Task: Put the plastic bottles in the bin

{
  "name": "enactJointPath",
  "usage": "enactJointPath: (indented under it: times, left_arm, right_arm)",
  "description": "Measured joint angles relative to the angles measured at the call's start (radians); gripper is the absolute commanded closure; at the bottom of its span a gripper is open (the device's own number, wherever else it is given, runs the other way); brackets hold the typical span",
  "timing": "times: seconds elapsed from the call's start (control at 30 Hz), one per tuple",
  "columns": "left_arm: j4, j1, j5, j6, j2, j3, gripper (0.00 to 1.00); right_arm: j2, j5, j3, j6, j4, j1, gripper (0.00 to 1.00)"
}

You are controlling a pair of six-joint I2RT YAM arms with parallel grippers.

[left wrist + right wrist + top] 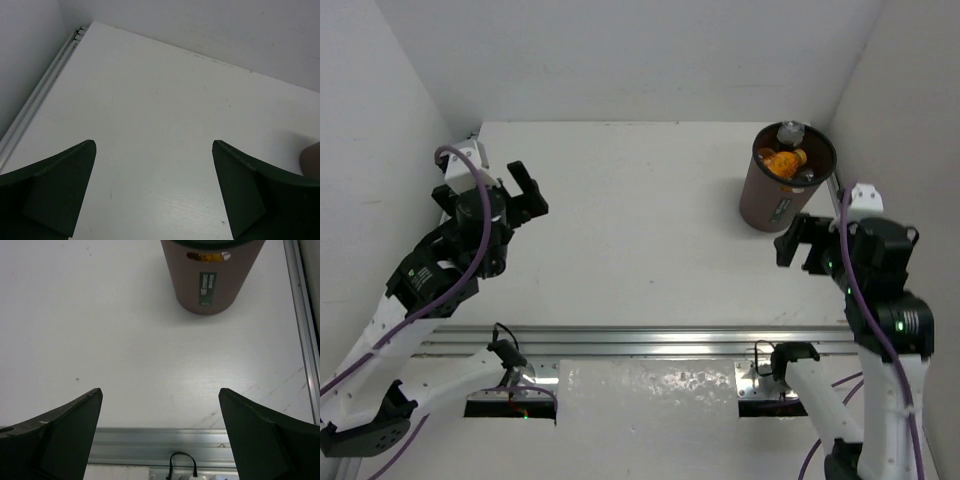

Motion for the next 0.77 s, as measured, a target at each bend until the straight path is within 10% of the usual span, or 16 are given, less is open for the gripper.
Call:
enactJointPath:
  times: [0.27,0.77]
  left_arm:
    - [0.004,0.0,0.041,0.062,-0.216,-0.169,0.0]
    - [-0.011,0.0,0.062,-0.01,-0.381,-0.378,0.0]
  right_arm:
    - [-0.344,-0.018,-0.149,0.0,-0.061,0.018,0.01]
    - [-0.356,0.002,-0.209,0.0,-0.077,0.06,0.01]
